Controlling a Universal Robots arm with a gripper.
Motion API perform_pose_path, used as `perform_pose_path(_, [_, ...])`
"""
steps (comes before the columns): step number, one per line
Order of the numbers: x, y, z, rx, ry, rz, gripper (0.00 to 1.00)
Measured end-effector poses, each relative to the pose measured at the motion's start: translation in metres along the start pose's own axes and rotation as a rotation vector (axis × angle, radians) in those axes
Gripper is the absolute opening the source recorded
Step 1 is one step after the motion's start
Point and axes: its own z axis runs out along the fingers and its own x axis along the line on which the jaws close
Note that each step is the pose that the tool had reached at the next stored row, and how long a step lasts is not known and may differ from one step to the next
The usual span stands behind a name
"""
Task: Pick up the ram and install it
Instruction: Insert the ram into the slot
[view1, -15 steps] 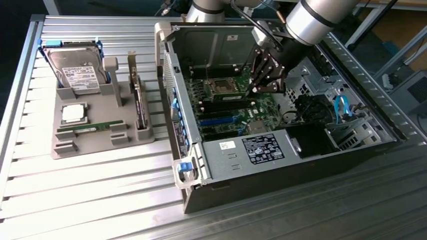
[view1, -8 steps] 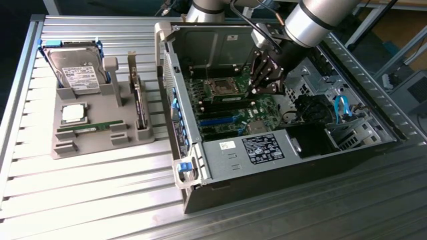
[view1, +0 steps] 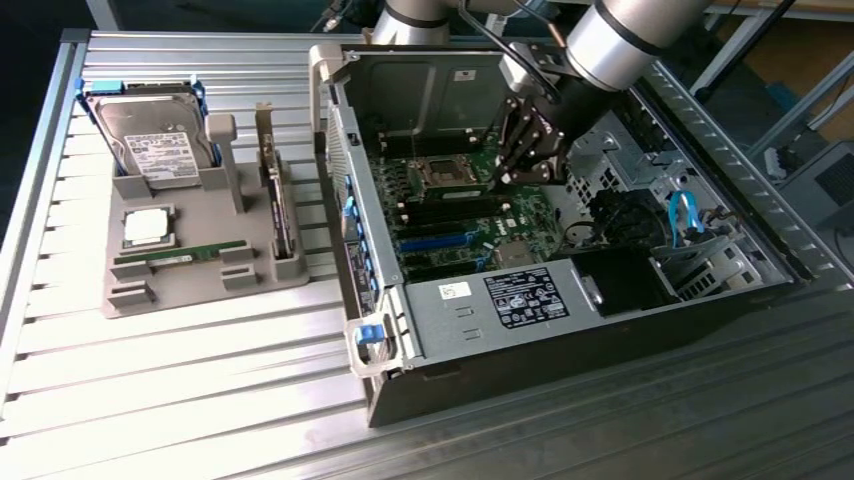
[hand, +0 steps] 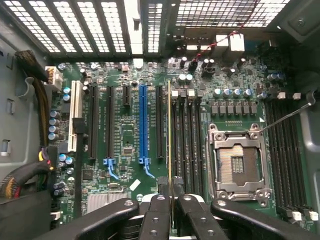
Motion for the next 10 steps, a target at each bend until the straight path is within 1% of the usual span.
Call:
perform_pose_path(7, [-0.013,-0.0005,0.004,0.0,0.0008,0.0,0.12])
perform_pose_path(10, [-0.022,-0.0008,0.0071,0.0,0.0027,0.001,0.12])
